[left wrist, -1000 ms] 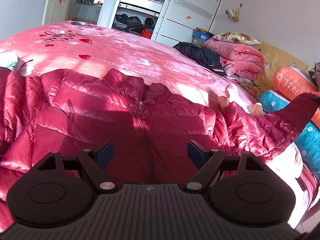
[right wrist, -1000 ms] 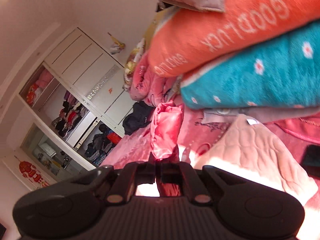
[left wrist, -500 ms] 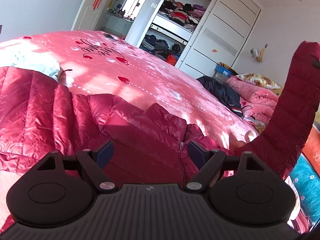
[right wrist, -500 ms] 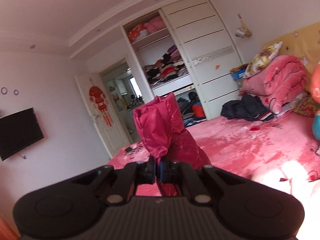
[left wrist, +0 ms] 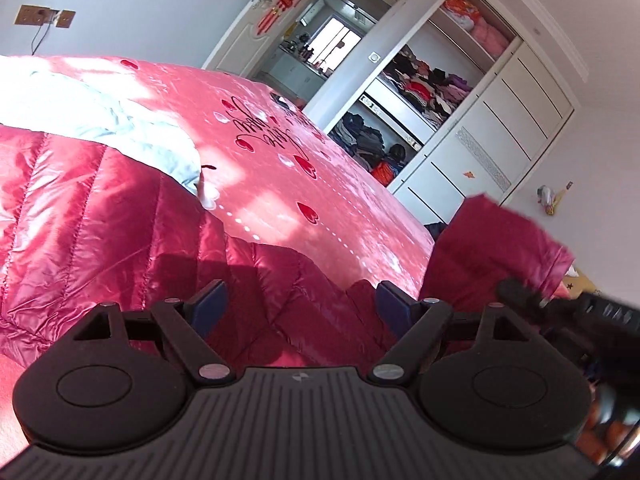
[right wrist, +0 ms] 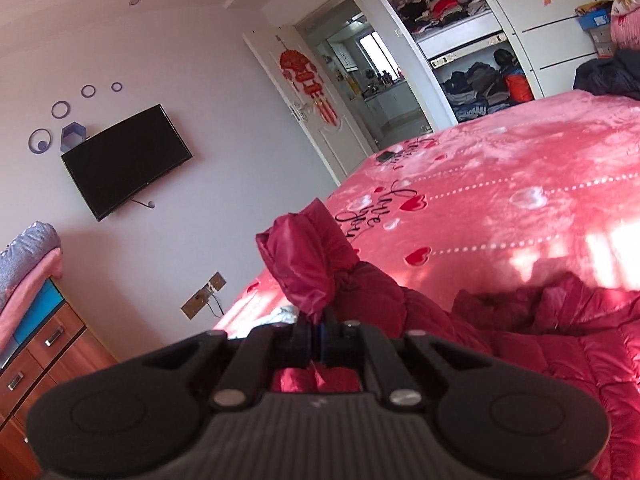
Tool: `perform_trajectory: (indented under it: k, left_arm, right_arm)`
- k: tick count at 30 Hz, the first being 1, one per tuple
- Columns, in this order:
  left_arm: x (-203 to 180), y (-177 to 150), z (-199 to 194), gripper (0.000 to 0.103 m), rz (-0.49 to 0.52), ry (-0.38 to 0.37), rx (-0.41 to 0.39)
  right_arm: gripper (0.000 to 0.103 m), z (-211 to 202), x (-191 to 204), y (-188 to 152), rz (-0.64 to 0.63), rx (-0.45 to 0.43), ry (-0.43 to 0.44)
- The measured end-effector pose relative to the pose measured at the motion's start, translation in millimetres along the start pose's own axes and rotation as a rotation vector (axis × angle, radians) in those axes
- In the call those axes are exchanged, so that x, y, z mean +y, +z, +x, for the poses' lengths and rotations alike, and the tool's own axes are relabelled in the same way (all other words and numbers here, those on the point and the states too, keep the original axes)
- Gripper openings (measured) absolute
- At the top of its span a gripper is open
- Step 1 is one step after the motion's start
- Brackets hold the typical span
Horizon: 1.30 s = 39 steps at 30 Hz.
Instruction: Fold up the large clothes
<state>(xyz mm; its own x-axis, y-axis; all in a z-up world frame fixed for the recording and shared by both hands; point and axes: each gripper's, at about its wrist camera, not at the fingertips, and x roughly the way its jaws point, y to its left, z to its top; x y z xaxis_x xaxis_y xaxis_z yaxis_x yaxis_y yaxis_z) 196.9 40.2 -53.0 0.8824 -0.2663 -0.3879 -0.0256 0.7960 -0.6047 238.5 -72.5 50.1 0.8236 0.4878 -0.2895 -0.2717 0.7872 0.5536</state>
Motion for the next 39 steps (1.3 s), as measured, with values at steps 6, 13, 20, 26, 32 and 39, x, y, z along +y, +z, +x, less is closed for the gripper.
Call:
perform_trajectory:
  k: [6,13,20,26,32,39]
  left_arm:
    - [-1,-2,-4,0.100,-0.018,-0.008,0.006]
    - [5,0,-3,0.100,-0.028,-0.021,0.026]
    - [4,1,-1,0.100,-0.015,-0.033,0.023]
    - [-4,-3,2,0.100,0.038,-0.045,0.039]
    - [-19,-14,13,0.100,0.146,-0.105,0.112]
    - [-33,-44,48,0.095,0.319,-0.015,0.291]
  right_arm:
    - [0.002,36,-15,-52,0.022,0.086,-0.034]
    - [0.010,57,-20,-84,-0.015,0.168,-0.069]
    - [0.059,44,-24,-91,-0.010,0.160,-0.079]
    - [0.082,6,-36,-77,0.030,0.077,-0.109]
    - [0.082,-42,-83,-69,0.067,0.048,-0.303]
    - [0.072,-66,-144,-81,0.024,0.110,-0.532]
